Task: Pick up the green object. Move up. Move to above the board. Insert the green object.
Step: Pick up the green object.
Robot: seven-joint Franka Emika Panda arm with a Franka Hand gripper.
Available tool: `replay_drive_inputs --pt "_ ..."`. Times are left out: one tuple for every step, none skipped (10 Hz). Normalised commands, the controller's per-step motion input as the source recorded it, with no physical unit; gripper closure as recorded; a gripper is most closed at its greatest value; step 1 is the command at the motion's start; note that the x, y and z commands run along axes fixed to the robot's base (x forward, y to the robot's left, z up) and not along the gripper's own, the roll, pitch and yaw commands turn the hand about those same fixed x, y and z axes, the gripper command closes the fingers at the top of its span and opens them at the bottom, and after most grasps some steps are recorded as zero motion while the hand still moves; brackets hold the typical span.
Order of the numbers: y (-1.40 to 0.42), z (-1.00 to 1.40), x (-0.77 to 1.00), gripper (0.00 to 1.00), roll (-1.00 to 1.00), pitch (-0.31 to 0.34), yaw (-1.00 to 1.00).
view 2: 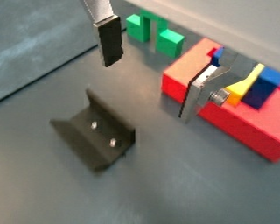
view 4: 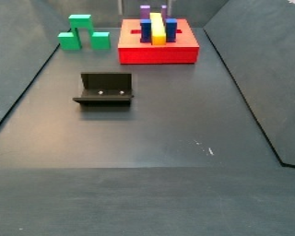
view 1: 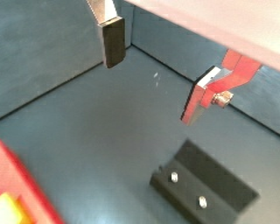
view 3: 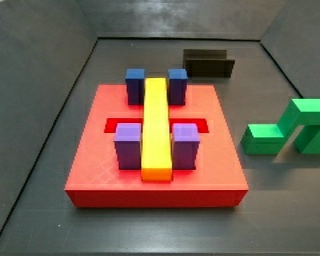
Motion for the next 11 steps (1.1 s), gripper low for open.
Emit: replay_drive_inputs --pt "-0.55 0.29 1.00 0.00 -0.04 0.003 0.00" --pt "-0.55 0.33 1.00 0.00 -0.05 0.013 0.00" --pt "-0.56 0.35 1.00 0.00 -0.06 0.016 0.00" --pt "-0.56 0.35 1.00 0.00 -0.07 0.011 0.00" --pt "-0.56 0.34 1.00 0.00 -0.08 0.016 -0.01" --pt "-0.55 0.28 1.00 0.00 -0.10 0.019 -0.01" --pt "-0.55 0.21 1.00 0.00 -0.12 0.014 -0.01" --pt "-0.55 0.00 1.00 0.00 -0.13 0.000 0.00" --pt "-0.56 -0.35 0.88 0.00 -0.11 -0.020 0.00" --pt "-0.56 -0.58 0.80 0.00 -0.09 -0.066 0.00" --pt "-0.55 -0.59 0.80 0.00 -0.09 -0.079 0.00"
